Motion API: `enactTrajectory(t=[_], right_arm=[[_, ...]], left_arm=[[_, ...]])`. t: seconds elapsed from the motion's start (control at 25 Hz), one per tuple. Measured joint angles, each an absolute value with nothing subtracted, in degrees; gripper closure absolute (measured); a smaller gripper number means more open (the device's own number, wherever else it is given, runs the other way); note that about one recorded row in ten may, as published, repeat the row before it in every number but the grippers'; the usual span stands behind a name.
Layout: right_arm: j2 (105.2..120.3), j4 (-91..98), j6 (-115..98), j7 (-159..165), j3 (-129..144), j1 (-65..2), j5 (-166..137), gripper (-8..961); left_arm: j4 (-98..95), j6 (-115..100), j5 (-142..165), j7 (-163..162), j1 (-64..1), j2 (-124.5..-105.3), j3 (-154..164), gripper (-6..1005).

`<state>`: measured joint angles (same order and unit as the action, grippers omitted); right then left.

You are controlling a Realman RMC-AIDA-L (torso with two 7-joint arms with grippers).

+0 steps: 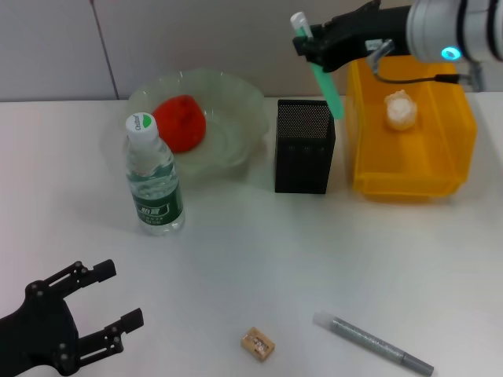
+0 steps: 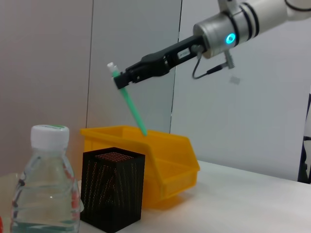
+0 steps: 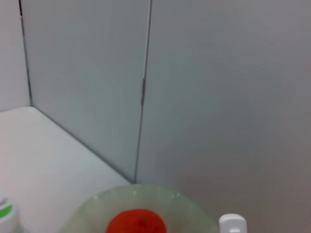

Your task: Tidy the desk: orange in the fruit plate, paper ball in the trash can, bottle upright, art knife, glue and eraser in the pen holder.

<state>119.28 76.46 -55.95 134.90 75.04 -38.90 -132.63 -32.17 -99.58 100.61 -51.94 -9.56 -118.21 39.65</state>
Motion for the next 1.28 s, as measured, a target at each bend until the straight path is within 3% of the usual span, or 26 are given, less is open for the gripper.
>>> enactTrajectory(t=[0.48,1.2,1.28], right_arm=[[119.37,65.05,-35.94,132.19,85.93,-40.13,-131.70,729],[119.44,55.81,-30.67,132.96,86.92,-42.71,-126.61,707],[119.44,55.85,-30.70,133.15,86.92,-42.62,-126.60,643]], left_arm=[[-31.99,-99.06,100.62,-51.98,-10.20,-118.32,39.64,200],[-31.24,-97.82,100.64,-51.89,-10.94,-118.22,39.39,200],[-31.24,-97.76,100.64,-51.88,-11.02,-118.22,39.38,200]])
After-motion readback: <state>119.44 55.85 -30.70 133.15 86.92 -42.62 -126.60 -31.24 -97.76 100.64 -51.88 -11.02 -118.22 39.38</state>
